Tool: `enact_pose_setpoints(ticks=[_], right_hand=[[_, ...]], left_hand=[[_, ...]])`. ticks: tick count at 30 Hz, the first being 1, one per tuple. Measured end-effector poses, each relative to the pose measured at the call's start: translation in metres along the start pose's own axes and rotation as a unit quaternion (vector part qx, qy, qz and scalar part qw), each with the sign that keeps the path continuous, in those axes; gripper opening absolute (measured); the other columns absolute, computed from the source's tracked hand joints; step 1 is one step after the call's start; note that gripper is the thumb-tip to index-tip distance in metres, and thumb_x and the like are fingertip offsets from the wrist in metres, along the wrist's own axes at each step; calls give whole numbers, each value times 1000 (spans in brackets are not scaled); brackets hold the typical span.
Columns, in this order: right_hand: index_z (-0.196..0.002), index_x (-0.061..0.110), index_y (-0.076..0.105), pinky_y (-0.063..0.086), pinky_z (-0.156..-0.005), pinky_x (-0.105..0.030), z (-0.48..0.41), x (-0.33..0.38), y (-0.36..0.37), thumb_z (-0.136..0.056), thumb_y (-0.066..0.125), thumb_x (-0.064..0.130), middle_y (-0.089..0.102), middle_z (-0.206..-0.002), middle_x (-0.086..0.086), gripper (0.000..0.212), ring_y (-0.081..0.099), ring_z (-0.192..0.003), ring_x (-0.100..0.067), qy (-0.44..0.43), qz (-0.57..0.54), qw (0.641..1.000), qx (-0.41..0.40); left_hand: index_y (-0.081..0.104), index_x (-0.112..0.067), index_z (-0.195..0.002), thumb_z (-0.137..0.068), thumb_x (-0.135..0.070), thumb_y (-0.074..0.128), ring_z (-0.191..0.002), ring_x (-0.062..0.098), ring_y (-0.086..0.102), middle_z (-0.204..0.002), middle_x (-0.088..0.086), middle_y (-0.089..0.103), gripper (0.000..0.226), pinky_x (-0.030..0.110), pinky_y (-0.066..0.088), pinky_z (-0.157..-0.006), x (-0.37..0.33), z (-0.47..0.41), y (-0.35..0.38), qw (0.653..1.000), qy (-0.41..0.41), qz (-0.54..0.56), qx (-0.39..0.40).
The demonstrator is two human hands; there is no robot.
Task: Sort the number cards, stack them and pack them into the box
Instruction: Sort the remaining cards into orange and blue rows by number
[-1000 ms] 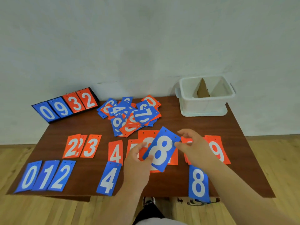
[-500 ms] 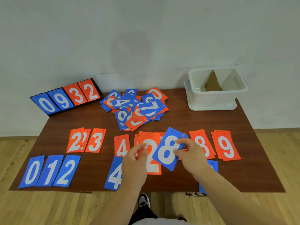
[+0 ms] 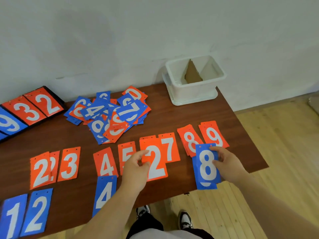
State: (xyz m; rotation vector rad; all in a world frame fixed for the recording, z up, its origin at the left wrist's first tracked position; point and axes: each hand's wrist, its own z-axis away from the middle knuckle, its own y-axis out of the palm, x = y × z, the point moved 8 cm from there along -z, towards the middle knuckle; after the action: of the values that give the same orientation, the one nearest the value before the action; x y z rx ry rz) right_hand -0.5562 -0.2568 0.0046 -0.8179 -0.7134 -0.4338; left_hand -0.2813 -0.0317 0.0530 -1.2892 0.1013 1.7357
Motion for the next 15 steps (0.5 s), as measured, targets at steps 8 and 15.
enact_pose_setpoints(ticks=[8, 15], right_hand=[[-139, 25, 53, 58, -82, -33, -26, -41, 29, -95, 60, 17, 55, -132, -3, 45, 62, -106, -21, -31, 208, 977, 39], [-136, 29, 57, 54, -93, -37, -22, -46, 35, -96, 64, 32, 43, -130, -3, 41, 48, -118, -23, -51, 301, 952, 7]], left_hand=[[61, -38, -123, -96, -17, 69, -121, 14, 57, -131, -8, 59, 35, 10, 47, -69, 16, 19, 31, 1000, -8, -29, -5], [58, -39, -121, -95, -22, 71, -114, 15, 61, -128, -12, 56, 33, 25, 62, -76, 42, 50, 42, 998, -44, -17, -45]])
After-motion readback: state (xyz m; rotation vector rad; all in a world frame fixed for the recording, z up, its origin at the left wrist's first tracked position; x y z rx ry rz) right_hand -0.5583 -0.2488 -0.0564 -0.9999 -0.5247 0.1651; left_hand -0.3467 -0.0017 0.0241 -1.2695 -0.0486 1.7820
